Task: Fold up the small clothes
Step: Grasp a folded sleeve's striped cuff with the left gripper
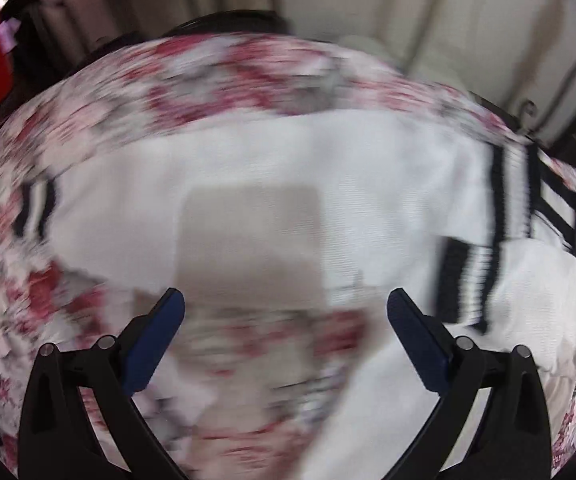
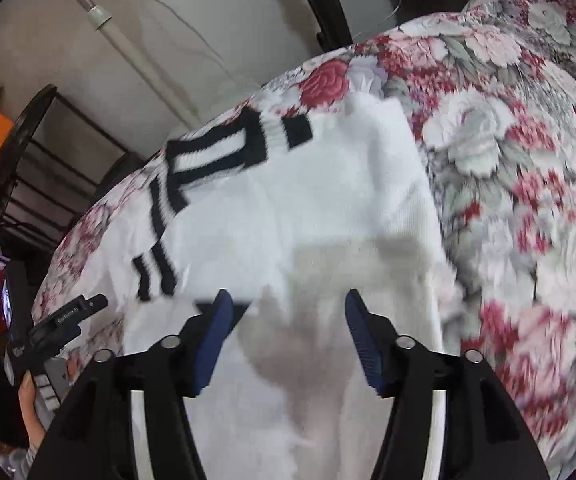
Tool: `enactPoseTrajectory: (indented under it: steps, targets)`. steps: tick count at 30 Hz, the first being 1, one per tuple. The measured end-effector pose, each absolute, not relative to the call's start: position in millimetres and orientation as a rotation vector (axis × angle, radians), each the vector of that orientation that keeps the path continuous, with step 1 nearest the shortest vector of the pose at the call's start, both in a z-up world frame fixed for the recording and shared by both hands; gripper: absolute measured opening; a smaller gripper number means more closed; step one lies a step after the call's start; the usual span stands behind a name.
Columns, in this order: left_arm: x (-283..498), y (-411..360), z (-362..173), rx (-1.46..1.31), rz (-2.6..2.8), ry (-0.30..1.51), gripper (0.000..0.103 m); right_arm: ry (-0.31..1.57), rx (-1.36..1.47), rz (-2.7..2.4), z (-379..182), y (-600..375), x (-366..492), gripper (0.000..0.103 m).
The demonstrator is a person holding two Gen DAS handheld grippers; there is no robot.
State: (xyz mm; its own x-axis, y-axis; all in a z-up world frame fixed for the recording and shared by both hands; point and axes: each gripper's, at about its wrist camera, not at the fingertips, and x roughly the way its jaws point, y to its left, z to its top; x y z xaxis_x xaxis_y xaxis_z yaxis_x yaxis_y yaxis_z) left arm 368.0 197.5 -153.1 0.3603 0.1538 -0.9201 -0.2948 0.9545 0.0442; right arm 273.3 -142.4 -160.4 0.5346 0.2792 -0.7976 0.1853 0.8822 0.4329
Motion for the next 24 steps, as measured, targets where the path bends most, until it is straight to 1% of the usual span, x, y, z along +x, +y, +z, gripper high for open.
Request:
enactPoseTrajectory:
  steps: [2, 4, 6, 8, 9, 13, 16, 18, 19, 20, 24]
  targets:
    - [347, 233, -154, -0.188, 0.324, 1.175, 0.099, 1.031, 0.518, 0.08, -158, -147, 262, 0.064]
    - [330, 266, -155, -0.231, 0.363, 1.173, 0.099, 1.025, 0.53, 0.1, -154, -131, 250, 0.065]
    - [319, 305, -160, -0.302, 0.417, 1.17, 0.099, 1.007, 0.539, 0.119, -147, -130, 243, 0.068]
    - [307, 340, -165, -0.4, 0.458, 1.168, 0.098, 0.992, 0.545, 0.142, -142, -121, 244, 0.069]
    - [302, 364, -171, -0.496, 0.482, 1.16, 0.098, 0.988, 0.543, 0.153, -140, -115, 245, 0.069]
    - [296, 421, -188, -0.839, 0.486, 1.068, 0.098, 0.995, 0.524, 0.196, -140, -98, 252, 0.069]
    - [303, 435, -180, -0.87, 0.49, 0.997, 0.097, 1.014, 0.474, 0.211, -143, -86, 255, 0.069]
    - [310, 441, -173, -0.828, 0.478, 0.951, 0.087, 1.033, 0.466, 0.213, -148, -83, 258, 0.069]
    - [314, 442, -170, -0.807, 0.465, 0.939, 0.077, 1.044, 0.477, 0.214, -151, -83, 259, 0.069]
    - [314, 439, -168, -0.8, 0.457, 0.936, 0.072, 1.06, 0.502, 0.216, -155, -86, 261, 0.069]
    - [323, 437, -177, -0.81, 0.444, 0.938, 0.069, 1.08, 0.592, 0.195, -165, -102, 266, 0.069]
